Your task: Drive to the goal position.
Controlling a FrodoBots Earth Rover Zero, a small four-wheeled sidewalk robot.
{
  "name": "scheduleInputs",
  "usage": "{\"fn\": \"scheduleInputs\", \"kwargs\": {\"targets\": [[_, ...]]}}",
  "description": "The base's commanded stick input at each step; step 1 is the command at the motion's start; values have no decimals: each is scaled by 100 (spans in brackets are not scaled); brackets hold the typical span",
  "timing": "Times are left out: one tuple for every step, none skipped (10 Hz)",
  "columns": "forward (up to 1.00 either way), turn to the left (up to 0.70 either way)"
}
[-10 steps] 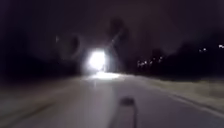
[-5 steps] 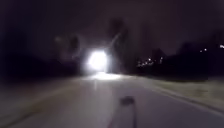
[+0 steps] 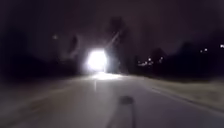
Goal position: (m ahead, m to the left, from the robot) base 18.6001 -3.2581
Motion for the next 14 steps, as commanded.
{"fn": "scheduleInputs", "kwargs": {"targets": [[100,6],[100,8],[100,11],[100,12],[100,12],[100,11],[100,8],[100,8],[100,8],[100,8],[100,8],[100,8],[100,8],[100,8]]}}
